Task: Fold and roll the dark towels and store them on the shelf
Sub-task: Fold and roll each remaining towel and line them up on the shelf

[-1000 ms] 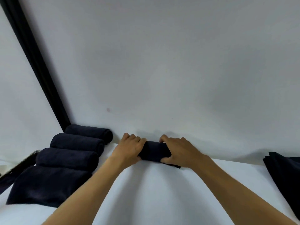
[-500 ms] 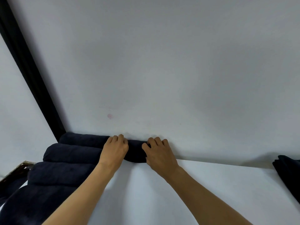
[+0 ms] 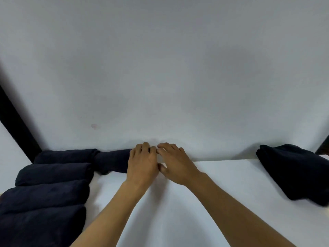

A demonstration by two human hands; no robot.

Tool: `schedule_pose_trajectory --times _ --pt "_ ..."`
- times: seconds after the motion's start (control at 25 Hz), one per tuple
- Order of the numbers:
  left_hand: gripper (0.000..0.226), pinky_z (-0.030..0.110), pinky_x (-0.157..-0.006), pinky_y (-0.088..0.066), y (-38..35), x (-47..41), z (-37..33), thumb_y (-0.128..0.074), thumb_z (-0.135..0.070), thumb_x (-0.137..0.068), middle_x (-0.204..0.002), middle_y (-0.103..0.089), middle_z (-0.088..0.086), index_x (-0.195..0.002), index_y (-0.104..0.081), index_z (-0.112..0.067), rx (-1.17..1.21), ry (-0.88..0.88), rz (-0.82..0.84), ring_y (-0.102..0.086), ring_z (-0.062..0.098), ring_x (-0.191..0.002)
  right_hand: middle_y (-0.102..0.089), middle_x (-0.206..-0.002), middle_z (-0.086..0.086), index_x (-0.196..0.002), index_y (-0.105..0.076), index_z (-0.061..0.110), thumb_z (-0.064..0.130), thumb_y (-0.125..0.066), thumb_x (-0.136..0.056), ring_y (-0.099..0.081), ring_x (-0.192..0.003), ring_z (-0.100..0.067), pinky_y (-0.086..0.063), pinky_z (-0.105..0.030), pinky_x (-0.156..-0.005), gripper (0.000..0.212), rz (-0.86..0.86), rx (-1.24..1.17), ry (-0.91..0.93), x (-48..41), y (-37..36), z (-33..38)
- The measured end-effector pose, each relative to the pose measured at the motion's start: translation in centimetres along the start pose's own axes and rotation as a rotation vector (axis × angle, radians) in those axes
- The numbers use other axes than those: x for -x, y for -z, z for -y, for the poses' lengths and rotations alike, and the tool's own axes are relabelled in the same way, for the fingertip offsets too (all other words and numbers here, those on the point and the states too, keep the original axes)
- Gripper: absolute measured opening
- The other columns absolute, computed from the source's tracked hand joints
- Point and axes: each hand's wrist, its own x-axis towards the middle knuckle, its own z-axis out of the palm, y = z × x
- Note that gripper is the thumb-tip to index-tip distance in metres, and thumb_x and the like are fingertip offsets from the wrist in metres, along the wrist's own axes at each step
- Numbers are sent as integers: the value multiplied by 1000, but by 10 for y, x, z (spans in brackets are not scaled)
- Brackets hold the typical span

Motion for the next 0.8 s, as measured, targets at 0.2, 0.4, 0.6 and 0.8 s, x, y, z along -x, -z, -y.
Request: schedule_pose_trajectory --times 0.2,0.4,0.6,0.8 --pt "37 32 -87 -40 -8 -25 -128 -48 -15 -91 -121 -56 5 -126 -57 -18 232 -149 116 -47 25 -114 -47 -138 2 -134 -49 23 26 -52 -94 -44 -123 -21 -34 -34 -94 41 48 155 -230 88 51 -84" --pt "30 32 -84 -45 -19 -36 -263 -52 -21 -93 -120 -56 4 -122 -60 -17 386 -346 265 -48 22 -115 -52 -125 -1 -129 -50 24 36 -52 -94 -48 -114 -22 -37 -37 -93 37 89 439 -486 179 111 -175" --pt "26 30 -82 -48 -31 -30 -351 -60 -28 -89 -110 -57 6 -111 -60 -14 409 -543 400 -51 18 -94 -59 -117 -1 -122 -47 21 38 -53 -91 -56 -104 -22 -38 -35 -89 36 125 397 -544 234 111 -230" --pt "28 36 -93 -47 -28 -20 -367 -47 -19 -97 -120 -58 9 -121 -55 -8 300 -500 240 -55 24 -106 -65 -104 -1 -109 -56 18 22 -62 -84 -62 -93 -20 -48 -31 -82 26 157 254 -525 232 121 -247"
